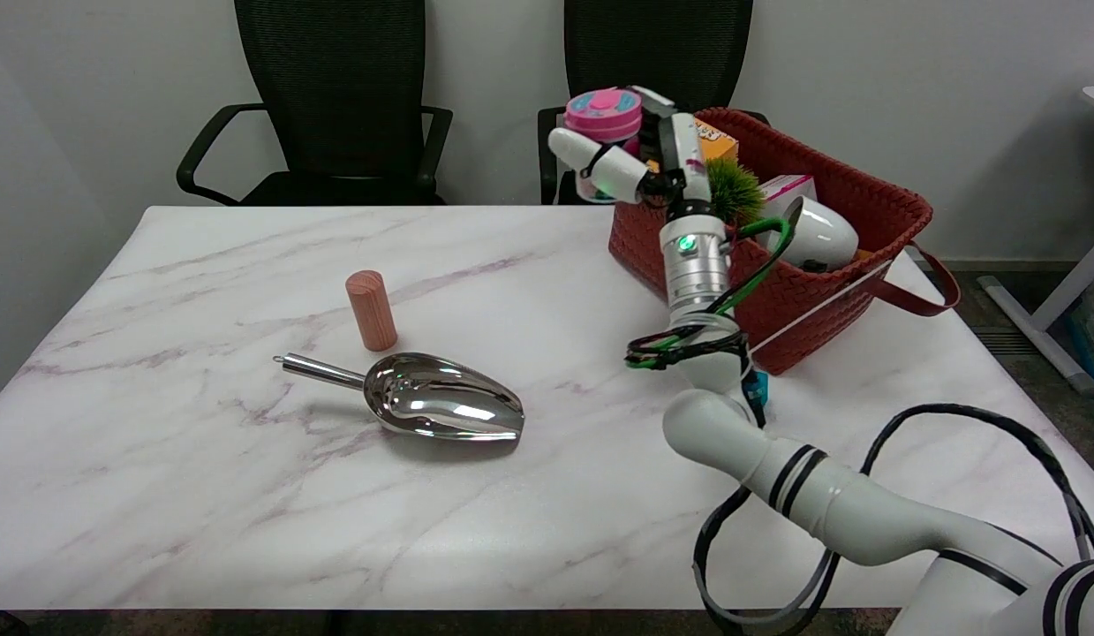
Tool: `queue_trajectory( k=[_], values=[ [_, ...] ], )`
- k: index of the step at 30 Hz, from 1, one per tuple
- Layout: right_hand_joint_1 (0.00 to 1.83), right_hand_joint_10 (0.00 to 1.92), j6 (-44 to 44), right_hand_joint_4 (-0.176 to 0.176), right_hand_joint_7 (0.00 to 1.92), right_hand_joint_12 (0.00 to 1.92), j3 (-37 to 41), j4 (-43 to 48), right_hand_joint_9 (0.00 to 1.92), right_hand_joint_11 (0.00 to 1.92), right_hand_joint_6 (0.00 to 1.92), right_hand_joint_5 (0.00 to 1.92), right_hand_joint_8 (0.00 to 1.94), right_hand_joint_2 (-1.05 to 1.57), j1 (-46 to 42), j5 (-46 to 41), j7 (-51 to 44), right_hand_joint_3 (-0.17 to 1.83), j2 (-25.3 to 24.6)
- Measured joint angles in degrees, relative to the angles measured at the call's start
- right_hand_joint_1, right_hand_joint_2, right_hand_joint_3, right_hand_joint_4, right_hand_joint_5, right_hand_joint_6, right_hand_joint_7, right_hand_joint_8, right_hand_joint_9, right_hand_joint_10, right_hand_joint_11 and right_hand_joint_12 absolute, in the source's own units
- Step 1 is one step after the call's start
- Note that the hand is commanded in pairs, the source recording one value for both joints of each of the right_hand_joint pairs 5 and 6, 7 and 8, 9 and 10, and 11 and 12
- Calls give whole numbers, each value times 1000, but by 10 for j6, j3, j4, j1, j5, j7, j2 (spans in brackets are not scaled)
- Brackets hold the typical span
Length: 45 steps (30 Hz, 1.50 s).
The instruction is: Place the pink gum jar into the brown storage basket.
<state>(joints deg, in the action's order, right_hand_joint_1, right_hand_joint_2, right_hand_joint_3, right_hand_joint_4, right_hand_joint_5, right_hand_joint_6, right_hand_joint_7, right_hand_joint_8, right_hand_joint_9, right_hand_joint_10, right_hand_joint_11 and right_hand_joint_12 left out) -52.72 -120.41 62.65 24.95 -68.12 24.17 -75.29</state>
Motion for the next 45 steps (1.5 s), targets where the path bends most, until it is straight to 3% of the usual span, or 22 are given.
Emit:
queue_trajectory(
  k=[15, 32, 45],
  values=[
    [1138, 1184, -22, 0, 1270, 876, 75, 29, 1184, 876, 1095, 1095, 1270, 996, -9, -1, -47, 34, 57],
    [1152, 1150, -33, 0, 1230, 827, 182, 76, 1150, 827, 1040, 1040, 1230, 935, -51, -6, -193, 110, 111],
    [1177, 1113, -32, 0, 1195, 761, 221, 76, 1113, 761, 1004, 1004, 1195, 839, -67, -27, -304, 175, 130]
  ],
)
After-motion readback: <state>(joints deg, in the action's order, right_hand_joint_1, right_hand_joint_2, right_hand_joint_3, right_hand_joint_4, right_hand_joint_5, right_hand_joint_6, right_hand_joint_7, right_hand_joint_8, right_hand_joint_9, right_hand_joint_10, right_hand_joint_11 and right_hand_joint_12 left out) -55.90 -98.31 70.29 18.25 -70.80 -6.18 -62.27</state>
